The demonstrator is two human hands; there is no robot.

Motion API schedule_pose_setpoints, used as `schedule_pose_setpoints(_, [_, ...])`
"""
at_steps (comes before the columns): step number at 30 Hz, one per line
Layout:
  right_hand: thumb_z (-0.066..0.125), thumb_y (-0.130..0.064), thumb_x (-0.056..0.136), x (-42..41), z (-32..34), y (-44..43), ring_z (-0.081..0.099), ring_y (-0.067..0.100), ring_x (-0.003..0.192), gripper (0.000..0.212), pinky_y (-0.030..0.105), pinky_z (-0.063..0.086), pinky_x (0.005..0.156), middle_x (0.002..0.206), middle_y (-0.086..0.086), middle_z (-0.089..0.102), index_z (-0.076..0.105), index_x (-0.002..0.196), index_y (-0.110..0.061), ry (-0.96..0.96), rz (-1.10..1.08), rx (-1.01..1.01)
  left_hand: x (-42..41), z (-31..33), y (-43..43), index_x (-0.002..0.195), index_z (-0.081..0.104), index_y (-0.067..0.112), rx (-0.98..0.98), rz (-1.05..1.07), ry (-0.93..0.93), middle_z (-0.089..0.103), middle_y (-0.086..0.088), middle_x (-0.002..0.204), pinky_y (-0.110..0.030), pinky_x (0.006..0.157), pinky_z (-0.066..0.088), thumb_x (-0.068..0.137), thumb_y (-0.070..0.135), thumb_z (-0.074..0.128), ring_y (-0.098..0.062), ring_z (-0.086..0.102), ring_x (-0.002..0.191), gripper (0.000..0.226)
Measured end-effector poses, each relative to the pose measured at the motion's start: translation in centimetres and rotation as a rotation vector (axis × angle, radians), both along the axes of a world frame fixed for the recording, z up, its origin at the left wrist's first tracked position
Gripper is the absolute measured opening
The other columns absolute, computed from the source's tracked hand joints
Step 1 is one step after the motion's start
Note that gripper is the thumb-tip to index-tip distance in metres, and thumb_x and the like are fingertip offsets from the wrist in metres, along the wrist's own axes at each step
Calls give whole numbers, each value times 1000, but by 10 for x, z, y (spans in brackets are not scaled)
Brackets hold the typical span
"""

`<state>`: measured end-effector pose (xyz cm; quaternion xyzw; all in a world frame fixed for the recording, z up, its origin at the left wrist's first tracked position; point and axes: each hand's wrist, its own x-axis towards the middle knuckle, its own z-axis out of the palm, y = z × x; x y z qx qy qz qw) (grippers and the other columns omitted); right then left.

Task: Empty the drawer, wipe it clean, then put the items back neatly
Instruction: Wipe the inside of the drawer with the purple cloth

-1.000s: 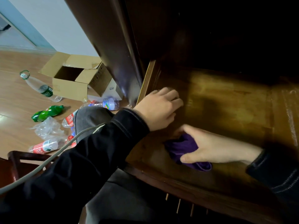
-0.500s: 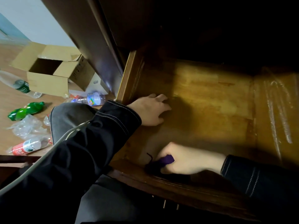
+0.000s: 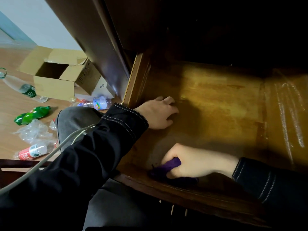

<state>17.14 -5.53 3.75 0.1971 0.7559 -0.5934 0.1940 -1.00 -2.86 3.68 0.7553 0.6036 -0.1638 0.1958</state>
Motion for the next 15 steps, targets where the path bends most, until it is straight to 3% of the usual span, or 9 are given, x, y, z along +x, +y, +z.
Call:
schedule_pose_setpoints(3, [69,-15,92,0,2,0,53,6,63,13,24,40,57,82,6,70,76,102,-18,34,22,-6,0,-1,0,149,39,35,-15,-2,8,22,-1,159,-46,114,37,100,40,50,-34,30,142,51])
schedule_pose_setpoints(6, [71,-14,91,2,6,4,55,8,70,17,25,41,63,88,6,72,77,106,-19,67,3,-63,-1,-1,0,149,38,34,-10,-4,9,22,-1,159,-46,114,36,100,41,50,-34,30,142,51])
schedule_pose_setpoints(11, [69,-12,92,2,2,2,54,-1,59,14,16,41,55,73,-11,66,76,103,-18,39,18,-51,1,0,0,149,38,33,-10,-8,8,22,-2,159,-45,113,37,100,41,49,-34,32,141,50])
schedule_pose_setpoints(15, [72,-12,91,2,7,6,54,3,69,17,21,40,63,81,-5,69,77,106,-18,98,2,-110,1,0,1,149,38,33,-5,-8,8,22,-2,159,-44,113,37,100,41,49,-34,32,141,50])
